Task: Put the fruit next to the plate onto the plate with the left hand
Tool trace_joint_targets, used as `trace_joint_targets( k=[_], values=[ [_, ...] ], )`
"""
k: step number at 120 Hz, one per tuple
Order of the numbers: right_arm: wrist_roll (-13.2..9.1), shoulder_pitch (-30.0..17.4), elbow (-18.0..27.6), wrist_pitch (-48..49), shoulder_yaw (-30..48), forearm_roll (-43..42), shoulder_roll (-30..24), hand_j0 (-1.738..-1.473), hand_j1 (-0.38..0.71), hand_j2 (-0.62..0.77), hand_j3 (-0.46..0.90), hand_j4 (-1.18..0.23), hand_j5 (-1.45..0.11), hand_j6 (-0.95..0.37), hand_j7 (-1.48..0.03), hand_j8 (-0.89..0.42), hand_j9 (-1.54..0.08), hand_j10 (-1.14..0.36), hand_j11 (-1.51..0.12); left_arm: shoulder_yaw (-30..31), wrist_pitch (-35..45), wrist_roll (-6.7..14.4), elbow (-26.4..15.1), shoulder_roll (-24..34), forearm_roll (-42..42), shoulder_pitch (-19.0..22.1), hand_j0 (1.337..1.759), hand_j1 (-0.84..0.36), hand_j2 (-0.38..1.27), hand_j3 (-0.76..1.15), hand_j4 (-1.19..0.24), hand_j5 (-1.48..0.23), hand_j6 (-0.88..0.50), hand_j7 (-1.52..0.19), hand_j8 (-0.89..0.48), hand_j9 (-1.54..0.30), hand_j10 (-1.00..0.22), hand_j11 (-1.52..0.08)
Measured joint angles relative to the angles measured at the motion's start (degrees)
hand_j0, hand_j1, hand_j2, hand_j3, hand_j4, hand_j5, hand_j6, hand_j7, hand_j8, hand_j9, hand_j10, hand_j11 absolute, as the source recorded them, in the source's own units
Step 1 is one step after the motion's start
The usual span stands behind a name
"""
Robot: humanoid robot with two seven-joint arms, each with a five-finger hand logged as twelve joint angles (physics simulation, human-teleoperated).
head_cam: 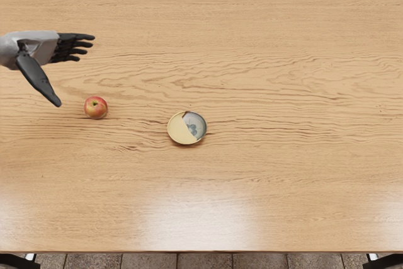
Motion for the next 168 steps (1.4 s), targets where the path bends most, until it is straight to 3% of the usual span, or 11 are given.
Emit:
trace_joint_targets(
  k=[19, 25, 35, 40, 57, 68, 81, 101, 126, 162, 168],
  values=[
    [-0.05, 0.02, 0.0, -0.02, 0.01, 0.0, 0.0, -1.658, -0.33, 0.0, 0.0, -0.01, -0.02, -0.01, -0.02, -0.01, -0.02, -0.01, -0.02, -0.19, 0.0, 0.71, -0.01, -0.63, -0.07, -1.19, 1.658, 0.35, 0.0, 0.0, 0.0, 0.0, 0.0, 0.0, 0.0, 0.0, 0.0, 0.0],
    [-0.06, 0.05, 0.0, -0.01, -0.02, 0.0, 0.0, -1.658, -0.33, 0.0, 0.0, -0.01, -0.02, -0.01, -0.02, -0.01, -0.02, -0.01, -0.02, -0.67, 0.0, 5.72, 0.0, -0.73, -0.22, -1.63, 1.658, 0.35, 0.0, 0.0, 0.0, 0.0, 0.0, 0.0, 0.0, 0.0, 0.0, 0.0],
    [-0.03, 0.08, -0.02, -0.05, -0.01, 0.0, 0.0, -1.658, -0.33, 0.0, 0.0, -0.01, -0.02, -0.01, -0.02, -0.01, -0.02, -0.01, -0.02, -3.62, -0.01, 18.8, -0.12, -0.83, -0.23, -1.63, 1.658, 0.35, 0.0, 0.0, 0.0, 0.0, 0.0, 0.0, 0.0, 0.0, 0.0, 0.0],
    [-0.02, 0.08, -0.04, -0.06, 0.0, 0.0, 0.0, -1.658, -0.33, 0.0, 0.0, -0.01, -0.02, -0.01, -0.02, -0.01, -0.02, -0.01, -0.02, -4.89, -0.02, 23.96, -0.79, -0.46, 0.4, -2.64, 1.658, 0.35, 0.0, 0.0, 0.0, 0.0, 0.0, 0.0, 0.0, 0.0, 0.0, 0.0],
    [-0.01, -0.03, -0.63, -0.08, -0.01, 0.0, 0.0, -1.658, -0.33, 0.0, 0.0, -0.01, -0.02, -0.01, -0.02, -0.01, -0.02, -0.01, -0.02, -8.56, -0.02, 36.17, -13.13, 2.06, 12.24, -2.89, 1.658, 0.35, 0.0, 0.0, 0.0, 0.0, 0.0, 0.0, 0.0, 0.0, 0.0, 0.0],
    [0.0, -0.05, -0.77, -0.07, -0.04, 0.0, 0.0, -1.658, -0.33, 0.0, 0.0, -0.01, -0.02, -0.01, -0.02, -0.01, -0.02, -0.01, -0.02, -9.84, 2.92, 40.61, -19.64, 1.94, 16.96, -3.49, 1.658, 0.35, 0.0, 0.0, -0.01, 0.0, -0.01, 0.0, -0.01, 0.0, 0.0, 0.0],
    [0.0, -0.06, -0.85, -0.08, -0.06, 0.0, 0.0, -1.658, -0.33, 0.0, 0.0, -0.01, -0.02, -0.01, -0.02, -0.01, -0.02, -0.01, -0.02, -11.74, 8.74, 42.64, -23.82, 0.87, 23.21, -3.59, 1.658, 0.35, 0.0, 0.0, -0.01, 0.0, -0.01, 0.0, -0.01, 0.0, 0.0, 0.0],
    [0.0, -0.07, -0.87, -0.06, -0.01, 0.0, 0.0, -1.658, -0.33, 0.0, 0.0, -0.01, -0.02, -0.01, -0.02, -0.01, -0.02, -0.01, -0.02, -12.07, 18.42, 43.53, -26.72, -5.99, 31.21, -1.72, 1.658, 0.35, 0.0, 0.0, 0.0, 0.0, -0.01, 0.0, -0.01, 0.0, 0.0, 0.0],
    [0.0, -0.05, -0.88, -0.05, 0.02, 0.0, 0.0, -1.658, -0.33, 0.0, 0.0, -0.01, -0.02, -0.01, -0.02, -0.01, -0.02, -0.01, -0.02, -11.42, 25.68, 43.72, -26.04, -9.51, 40.02, 3.55, 1.658, 0.34, 0.0, 0.0, -0.01, -0.01, -0.02, -0.01, -0.02, -0.01, -0.01, -0.01],
    [0.0, -0.05, -0.88, -0.05, 0.02, 0.0, 0.0, -1.658, -0.33, 0.0, 0.0, -0.01, -0.02, -0.01, -0.02, -0.01, -0.02, -0.01, -0.02, -6.86, 28.81, 43.75, -24.31, -13.21, 43.65, 3.96, 1.658, 0.18, 0.03, 0.0, -0.14, -0.18, -0.15, -0.18, -0.15, -0.18, -0.14, -0.18],
    [0.0, -0.06, -0.88, -0.06, 0.02, 0.0, 0.0, -1.658, -0.33, 0.0, 0.0, -0.01, -0.02, -0.01, -0.02, -0.01, -0.02, -0.01, -0.02, -6.39, 28.89, 43.75, -24.3, -13.21, 43.73, 5.65, 1.658, 0.17, 0.03, 0.0, -0.15, -0.2, -0.16, -0.19, -0.16, -0.19, -0.15, -0.19]
  ],
)
